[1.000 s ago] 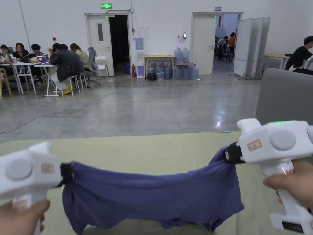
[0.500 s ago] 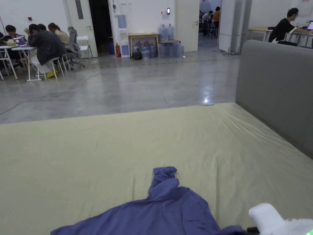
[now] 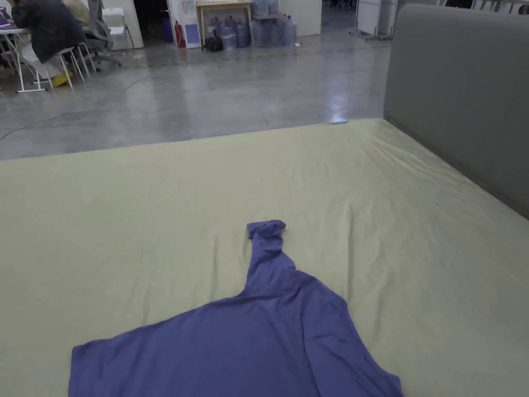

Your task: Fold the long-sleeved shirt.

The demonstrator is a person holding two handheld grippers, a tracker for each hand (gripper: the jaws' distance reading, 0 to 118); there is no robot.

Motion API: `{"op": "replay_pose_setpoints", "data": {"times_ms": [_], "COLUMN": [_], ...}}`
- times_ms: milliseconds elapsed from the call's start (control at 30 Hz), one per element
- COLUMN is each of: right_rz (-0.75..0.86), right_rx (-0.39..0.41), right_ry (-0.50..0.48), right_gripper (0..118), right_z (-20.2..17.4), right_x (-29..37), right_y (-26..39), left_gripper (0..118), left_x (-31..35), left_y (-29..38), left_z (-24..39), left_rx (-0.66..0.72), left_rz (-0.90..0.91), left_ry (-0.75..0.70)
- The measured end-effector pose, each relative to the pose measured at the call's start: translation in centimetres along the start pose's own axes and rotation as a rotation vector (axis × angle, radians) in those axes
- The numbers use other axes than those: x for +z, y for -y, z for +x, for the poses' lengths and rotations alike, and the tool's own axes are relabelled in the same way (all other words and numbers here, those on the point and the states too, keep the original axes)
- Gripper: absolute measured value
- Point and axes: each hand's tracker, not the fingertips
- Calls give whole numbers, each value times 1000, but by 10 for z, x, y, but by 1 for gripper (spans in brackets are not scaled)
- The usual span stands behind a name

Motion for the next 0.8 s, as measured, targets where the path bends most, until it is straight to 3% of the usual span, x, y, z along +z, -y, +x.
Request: {"op": "replay_pose_setpoints", "data": {"times_ms": [133, 267, 367, 467, 500, 533, 567, 600, 633, 700, 800], "right_rz": [-164, -193, -205, -216, -228, -233, -228, -180, -123, 29, 70], "right_rx": [-142, -277, -258, -301, -313, -326, -360, -364, -355, -344, -355], "right_ry": [-65, -116, -130, -150, -161, -167, -187, -189, -170, -194, -215], "right_gripper": [5, 5, 5, 12, 18, 30, 58, 111, 118, 117, 118], "right_z": [15, 34, 38, 42, 44, 47, 51, 54, 56, 59, 59], "right_x": [-41, -54, -59, -64, -63, -56, -45, -30, -13, 30, 58], "right_y": [-11, -23, -24, -25, -27, -29, -29, -27, -27, -25, -22], "left_gripper": [2, 2, 2, 7, 26, 68, 114, 118, 118, 118, 118], "left_x": [-35, -56, -60, -62, -56, -45, -28, -12, 7, 25, 43], "left_y": [0, -4, -7, -9, -10, -11, -13, -13, -11, -14, -17], "left_z": [-1, -3, 1, 4, 7, 8, 8, 8, 14, 12, 25], "left_rx": [-1, 18, 12, 11, 19, 45, 76, 79, 85, 155, 197], "left_rz": [-128, -152, -175, -186, -186, -161, -103, -62, 8, 148, 177], "left_ry": [-19, -38, -54, -76, -84, -81, -36, -2, 61, 105, 128]}}
